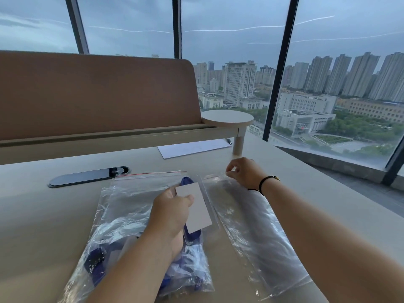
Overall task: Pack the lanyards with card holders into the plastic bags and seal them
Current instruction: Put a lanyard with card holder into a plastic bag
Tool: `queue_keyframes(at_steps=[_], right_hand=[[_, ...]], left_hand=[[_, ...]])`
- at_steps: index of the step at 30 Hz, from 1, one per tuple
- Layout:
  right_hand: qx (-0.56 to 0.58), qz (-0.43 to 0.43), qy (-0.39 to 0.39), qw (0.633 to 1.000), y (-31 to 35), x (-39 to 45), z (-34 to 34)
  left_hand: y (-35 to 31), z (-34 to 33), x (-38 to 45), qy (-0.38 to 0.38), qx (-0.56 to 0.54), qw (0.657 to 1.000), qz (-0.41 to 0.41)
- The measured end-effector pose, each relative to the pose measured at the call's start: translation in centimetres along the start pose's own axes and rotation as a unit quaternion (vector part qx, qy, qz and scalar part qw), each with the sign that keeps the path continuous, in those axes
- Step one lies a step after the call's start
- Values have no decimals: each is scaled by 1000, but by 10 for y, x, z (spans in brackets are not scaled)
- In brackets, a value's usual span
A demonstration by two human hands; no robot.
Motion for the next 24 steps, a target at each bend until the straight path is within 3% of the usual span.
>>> queue_keyframes(at_steps=[7, 14, 24], right_hand=[[36, 9, -5, 999, 17, -9, 16], [69, 0, -62, 996, 45, -34, 48], [128, 80, -46, 987, 170, -89, 62]], left_hand=[[-5, 4, 1, -4, -15, 1000, -2], [-35, 19, -9, 2, -60, 998, -20], [-55, 97, -60, -6, -99, 995, -30]])
Point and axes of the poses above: each hand's wrist, its own x-axis towards the middle knuckle, its own z-axis out of the back of the hand, y = z × x, the point moved 10 cm from there along x, towards the middle knuckle, and after that the axes turned 6 degrees about x, right-handed, at the moved point
